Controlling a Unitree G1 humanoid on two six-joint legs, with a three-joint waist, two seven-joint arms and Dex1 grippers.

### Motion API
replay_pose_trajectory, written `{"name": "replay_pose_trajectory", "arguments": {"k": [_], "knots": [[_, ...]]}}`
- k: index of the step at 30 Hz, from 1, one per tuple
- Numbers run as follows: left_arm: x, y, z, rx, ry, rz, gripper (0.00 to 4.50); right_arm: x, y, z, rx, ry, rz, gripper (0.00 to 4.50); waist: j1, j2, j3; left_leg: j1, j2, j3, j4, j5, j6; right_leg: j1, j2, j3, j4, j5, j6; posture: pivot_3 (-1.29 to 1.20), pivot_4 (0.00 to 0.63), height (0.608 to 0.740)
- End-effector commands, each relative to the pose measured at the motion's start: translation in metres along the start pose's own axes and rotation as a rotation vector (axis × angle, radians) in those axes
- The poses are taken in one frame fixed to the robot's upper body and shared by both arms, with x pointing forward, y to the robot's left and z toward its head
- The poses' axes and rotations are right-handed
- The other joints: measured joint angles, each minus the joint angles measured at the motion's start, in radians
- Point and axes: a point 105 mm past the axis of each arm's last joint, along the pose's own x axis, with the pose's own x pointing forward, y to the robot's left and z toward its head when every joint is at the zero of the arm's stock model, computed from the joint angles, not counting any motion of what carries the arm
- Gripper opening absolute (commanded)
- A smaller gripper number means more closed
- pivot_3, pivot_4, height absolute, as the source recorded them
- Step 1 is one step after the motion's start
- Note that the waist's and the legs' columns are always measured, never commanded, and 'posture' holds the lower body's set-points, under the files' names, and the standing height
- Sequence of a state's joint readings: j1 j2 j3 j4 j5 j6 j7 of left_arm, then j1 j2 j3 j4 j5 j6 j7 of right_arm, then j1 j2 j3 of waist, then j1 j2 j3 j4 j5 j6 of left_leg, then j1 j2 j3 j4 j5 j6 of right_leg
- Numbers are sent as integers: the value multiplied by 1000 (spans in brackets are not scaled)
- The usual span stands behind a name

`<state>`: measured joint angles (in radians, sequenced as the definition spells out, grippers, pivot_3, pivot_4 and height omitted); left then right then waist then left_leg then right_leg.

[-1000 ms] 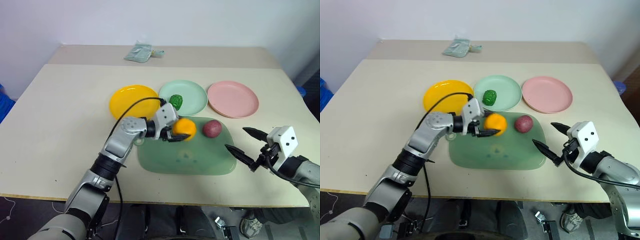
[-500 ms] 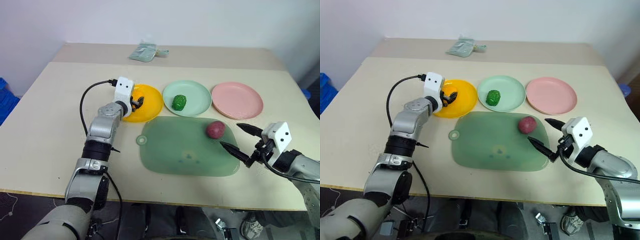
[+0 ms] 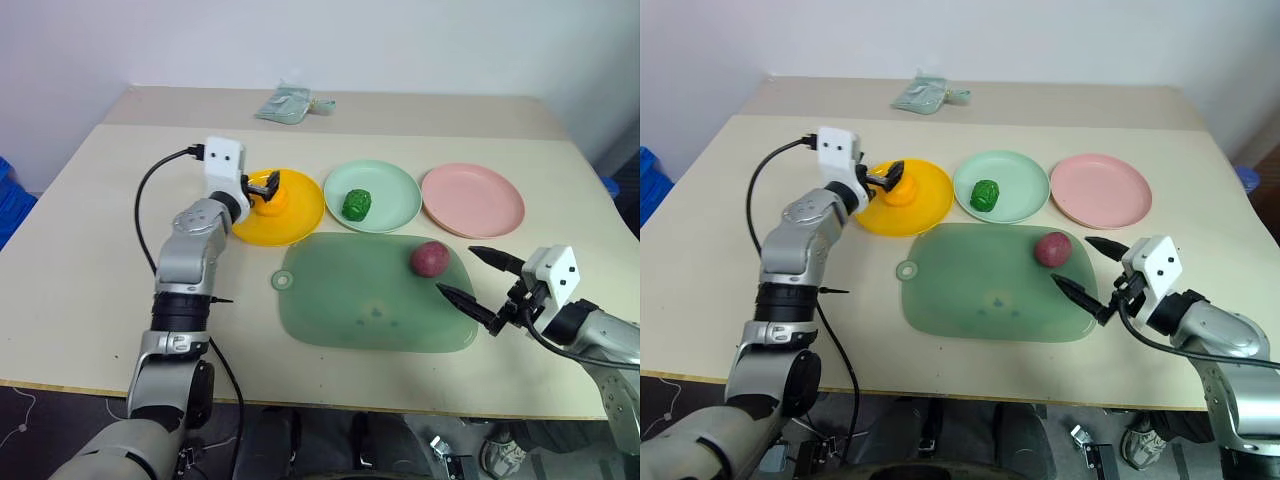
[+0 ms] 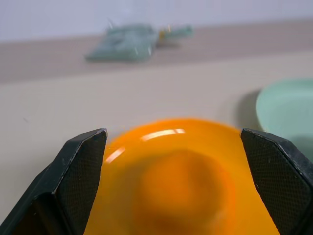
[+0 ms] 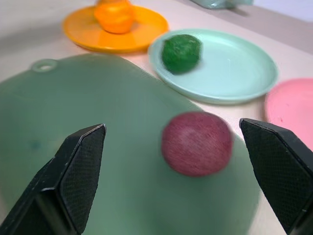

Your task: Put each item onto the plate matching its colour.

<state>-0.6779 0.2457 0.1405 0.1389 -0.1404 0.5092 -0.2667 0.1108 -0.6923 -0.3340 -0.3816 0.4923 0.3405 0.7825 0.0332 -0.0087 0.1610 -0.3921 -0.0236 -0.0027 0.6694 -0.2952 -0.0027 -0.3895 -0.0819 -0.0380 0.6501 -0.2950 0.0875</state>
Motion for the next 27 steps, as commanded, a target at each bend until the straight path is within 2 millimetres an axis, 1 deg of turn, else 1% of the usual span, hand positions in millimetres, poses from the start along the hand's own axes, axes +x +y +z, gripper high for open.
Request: {"name": "replay_pose_trajectory", "arguments": {"k": [1, 2, 4, 6, 7, 8, 10, 13, 16, 21, 24, 26, 27], "knots": [[-18, 5, 29, 29, -134, -53, 4447, 5, -6, 5, 10, -12, -22, 4500, 2, 0, 0, 0, 0, 0, 0, 0, 0, 0, 0, 0, 0, 0, 0, 0, 150, 740], [-25, 0, 28, 47, -139, -108, 4447, 6, -5, 4, 25, -11, -14, 4500, 2, 0, 0, 0, 0, 0, 0, 0, 0, 0, 0, 0, 0, 0, 0, 0, 150, 740], [-38, -17, 17, 91, -97, -259, 4447, 11, 0, 2, 35, 1, 11, 4500, 2, 0, 0, 0, 0, 0, -1, 0, 0, 0, 0, 0, 0, 0, 0, 0, 150, 740], [-61, -42, -2, 177, -43, -458, 4447, 17, 3, 1, 21, 2, 7, 4500, 2, 1, 0, 0, 0, 0, -1, 0, 0, 0, 0, 0, -1, 0, 0, 0, 150, 740], [-73, -53, -11, 192, -12, -549, 4447, 21, 4, -2, 10, 9, 2, 4500, 0, 1, -1, 0, 0, 0, -1, 0, 0, 0, 0, 0, -1, 0, 0, 0, 150, 740], [-81, -61, -17, 197, 10, -609, 4447, 23, 4, -3, 2, 15, 0, 4500, 1, 1, -1, 0, 0, 0, -1, 0, 0, 0, -1, 0, -1, 0, 0, 0, 150, 740], [-93, -72, -22, 210, 21, -697, 4447, 27, 7, -7, -4, 25, 9, 4500, 5, 1, -1, 0, 0, 0, -1, 0, 0, 0, -1, 0, -1, 0, -1, 0, 150, 740], [-114, -92, -30, 155, 58, -856, 4447, 38, 3, -12, 1, 31, -26, 4500, 1, 1, -1, 0, 0, 0, -1, 0, 0, 0, -1, 0, -1, 0, -1, 0, 150, 740], [-124, -100, -33, 129, 79, -921, 4447, 45, -6, -19, -21, 52, -77, 4500, -3, 2, -1, 0, 0, 0, -1, 0, 0, 0, -1, 0, -1, 0, -1, 0, 150, 740], [-129, -108, -33, 110, 85, -968, 4447, 54, -14, -25, -8, 68, -111, 4500, -9, 2, -1, 0, 0, 0, -1, 0, 1, 0, -1, 0, -1, 0, -1, 0, 150, 740], [-129, -111, -33, 113, 84, -973, 4500, 56, -13, -22, -7, 56, -109, 3667, -16, 2, -1, 0, 1, 0, -1, -2, 3, 0, -1, 0, -1, 0, -1, 0, 150, 740], [-129, -112, -34, 111, 84, -971, 4500, 56, -14, -19, -26, 47, -115, 2756, -21, 2, -1, 0, 1, 0, -1, -2, 3, 0, -1, 0, -1, 0, -1, 0, 150, 740], [-128, -111, -34, 112, 84, -958, 4500, 57, -16, -14, -41, 35, -127, 2476, -22, 2, -1, 0, 1, 0, -1, -3, 5, 0, 0, 0, -1, 0, -1, 0, 150, 740]]}}
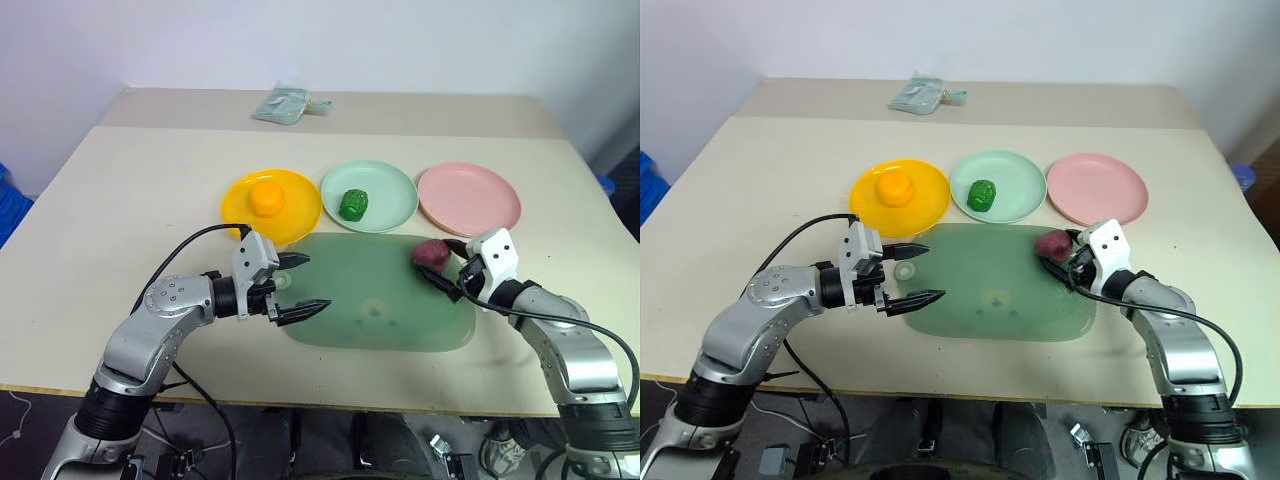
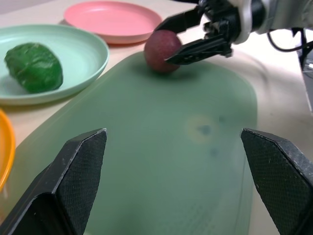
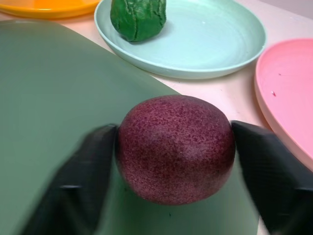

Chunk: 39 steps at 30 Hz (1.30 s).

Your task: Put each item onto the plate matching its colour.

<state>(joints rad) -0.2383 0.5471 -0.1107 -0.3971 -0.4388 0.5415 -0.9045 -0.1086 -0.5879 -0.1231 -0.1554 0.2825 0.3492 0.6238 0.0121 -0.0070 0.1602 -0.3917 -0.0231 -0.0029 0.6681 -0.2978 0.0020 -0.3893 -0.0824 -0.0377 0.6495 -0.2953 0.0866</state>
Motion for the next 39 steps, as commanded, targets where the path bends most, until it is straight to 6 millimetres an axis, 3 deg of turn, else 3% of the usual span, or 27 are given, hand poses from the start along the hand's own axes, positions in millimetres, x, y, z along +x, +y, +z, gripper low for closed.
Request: {"name": "replay_pose_trajectory", "arguments": {"k": [1, 6, 10, 14, 17, 18, 19, 22, 26, 29, 32, 35, 39], "knots": [[2, -4, 6, 21, -19, 4, 4500, 2, -5, 26, -66, -87, -36, 2416, -2, 0, 0, 0, 0, 0, 0, 0, 0, 0, 0, 0, 0, 0, 0, 0, 150, 740], [2, -2, 4, 23, -16, 23, 4500, 13, -45, 48, -74, -141, -243, 2416, -8, 0, 0, 0, 1, 0, 0, 0, 0, -1, 1, 0, 1, 0, 0, 0, 150, 740], [3, -2, 5, 27, -21, 38, 4500, 28, -81, 41, -71, -74, -407, 2416, 0, 0, 0, 0, 0, 0, 0, 3, -4, 0, 1, 0, 0, 0, 0, 0, 150, 740], [3, -4, 6, 30, -34, 60, 4500, 43, -102, 32, -14, -30, -482, 2416, -5, 0, 0, 0, 0, 1, 0, 3, -5, 0, 1, 1, 0, 0, 0, 0, 150, 740], [3, -5, 6, 31, -40, 78, 4500, 45, -110, 35, -5, -57, -510, 3837, -6, 0, 0, 0, 0, 1, -1, 3, -5, -1, 1, 1, 0, 0, 0, 0, 150, 740], [3, -4, 7, 31, -45, 90, 4500, 45, -111, 39, -17, -73, -514, 4299, -7, 0, 0, 0, 0, 1, -1, 3, -5, -1, 1, 1, 0, 0, 0, 0, 150, 740], [2, -3, 7, 31, -49, 104, 4500, 45, -110, 42, -34, -91, -515, 4415, -7, 0, 0, 0, 0, 1, -1, 3, -5, -1, 1, 1, 0, 0, 0, 0, 150, 740], [0, 8, 11, 41, -81, 184, 4500, 37, -106, 54, -89, -164, -477, 4415, -8, 0, 0, 0, 0, 1, -1, 3, -5, -1, 1, 1, 0, 0, 0, 0, 150, 740], [-12, 36, 17, 76, -114, 351, 4500, 13, -108, 49, -119, -182, -448, 4415, 1, 0, 0, 0, 0, 1, -1, 3, -5, 0, 1, 1, 0, 0, 0, 0, 150, 740], [-45, 73, 9, 87, -97, 575, 4500, -12, -97, 42, -138, -186, -337, 4415, 2, 0, 0, 0, 0, 1, -1, 2, -4, 0, 1, 1, 0, 0, 0, 0, 150, 740], [-66, 88, 1, 101, -70, 680, 4500, -29, -88, 37, -117, -182, -253, 4415, -6, 0, 0, 0, 0, 1, -1, 1, -2, -1, 1, 1, 0, 0, 0, 0, 150, 740], [-102, 91, -17, 81, -18, 751, 4500, -49, -66, 25, -65, -138, -106, 4415, -11, 1, 0, 0, 1, 2, -1, -1, 2, 0, 1, 1, 0, 0, 0, 0, 150, 740], [-121, 83, -34, 64, 43, 758, 4500, -57, -56, 17, -43, -87, -33, 4415, -18, 1, 0, 1, 2, 2, -2, -1, 3, 0, 0, 1, -1, 0, 0, 0, 150, 740]]}}
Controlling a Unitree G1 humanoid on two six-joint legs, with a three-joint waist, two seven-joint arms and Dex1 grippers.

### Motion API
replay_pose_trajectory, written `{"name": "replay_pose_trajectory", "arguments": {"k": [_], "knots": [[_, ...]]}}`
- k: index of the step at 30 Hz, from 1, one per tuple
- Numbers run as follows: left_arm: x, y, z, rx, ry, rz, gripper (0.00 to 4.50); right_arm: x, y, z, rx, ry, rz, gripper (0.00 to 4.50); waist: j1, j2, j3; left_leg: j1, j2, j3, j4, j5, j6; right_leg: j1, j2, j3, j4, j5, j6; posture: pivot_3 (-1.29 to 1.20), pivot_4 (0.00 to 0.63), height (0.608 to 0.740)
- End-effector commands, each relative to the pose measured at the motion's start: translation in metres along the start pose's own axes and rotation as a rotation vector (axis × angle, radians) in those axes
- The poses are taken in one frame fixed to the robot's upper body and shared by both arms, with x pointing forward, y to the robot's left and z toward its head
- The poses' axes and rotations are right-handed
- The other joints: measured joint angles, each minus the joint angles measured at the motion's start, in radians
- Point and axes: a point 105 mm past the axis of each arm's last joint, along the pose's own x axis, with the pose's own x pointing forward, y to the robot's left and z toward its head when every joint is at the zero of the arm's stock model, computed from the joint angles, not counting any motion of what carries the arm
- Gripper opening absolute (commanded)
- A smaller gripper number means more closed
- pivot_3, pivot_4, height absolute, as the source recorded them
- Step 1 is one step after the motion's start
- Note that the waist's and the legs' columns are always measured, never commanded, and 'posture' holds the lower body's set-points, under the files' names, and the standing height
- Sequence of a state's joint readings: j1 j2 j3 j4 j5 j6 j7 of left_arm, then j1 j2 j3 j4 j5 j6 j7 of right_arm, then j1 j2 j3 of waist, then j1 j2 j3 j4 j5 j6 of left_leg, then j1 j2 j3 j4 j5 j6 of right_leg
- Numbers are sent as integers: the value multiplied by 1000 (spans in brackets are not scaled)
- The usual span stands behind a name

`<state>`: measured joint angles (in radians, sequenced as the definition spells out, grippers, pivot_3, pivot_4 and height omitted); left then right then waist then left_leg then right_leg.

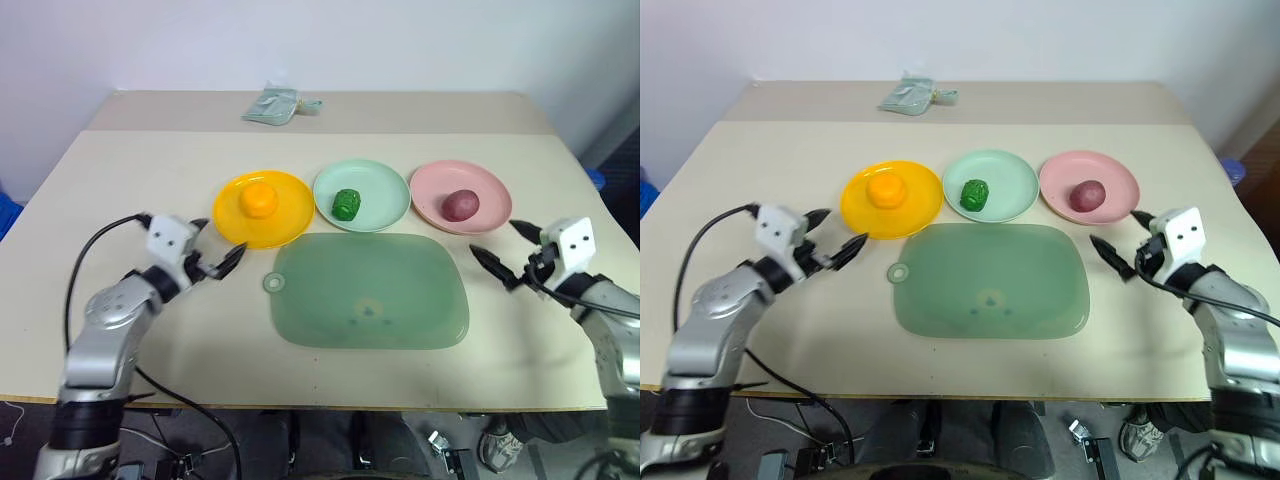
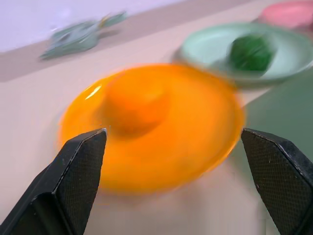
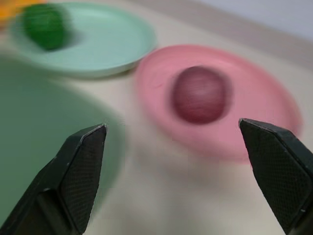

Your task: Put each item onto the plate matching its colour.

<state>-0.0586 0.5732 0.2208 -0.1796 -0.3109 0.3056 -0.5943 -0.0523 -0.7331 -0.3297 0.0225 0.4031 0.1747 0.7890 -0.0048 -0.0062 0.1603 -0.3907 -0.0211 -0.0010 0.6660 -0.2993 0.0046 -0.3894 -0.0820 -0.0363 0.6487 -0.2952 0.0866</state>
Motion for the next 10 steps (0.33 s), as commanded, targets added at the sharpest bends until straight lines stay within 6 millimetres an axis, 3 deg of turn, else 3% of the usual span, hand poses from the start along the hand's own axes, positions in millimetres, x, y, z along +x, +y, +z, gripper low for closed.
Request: {"name": "replay_pose_trajectory", "arguments": {"k": [1, 10], "knots": [[-9, 3, 8, 30, -34, 0, 4500, -3, 1, 16, -18, -36, 43, 4415, -1, 0, 0, 0, 0, 0, 1, 0, 0, 0, -1, 0, 0, 0, 0, 0, 150, 740], [-18, -2, 1, 12, -14, 29, 4500, 7, 4, 6, -31, 2, 87, 4415, 17, 0, 0, 0, 0, 0, 0, -1, 1, 0, -2, 0, -1, 0, 0, 0, 150, 740]]}}
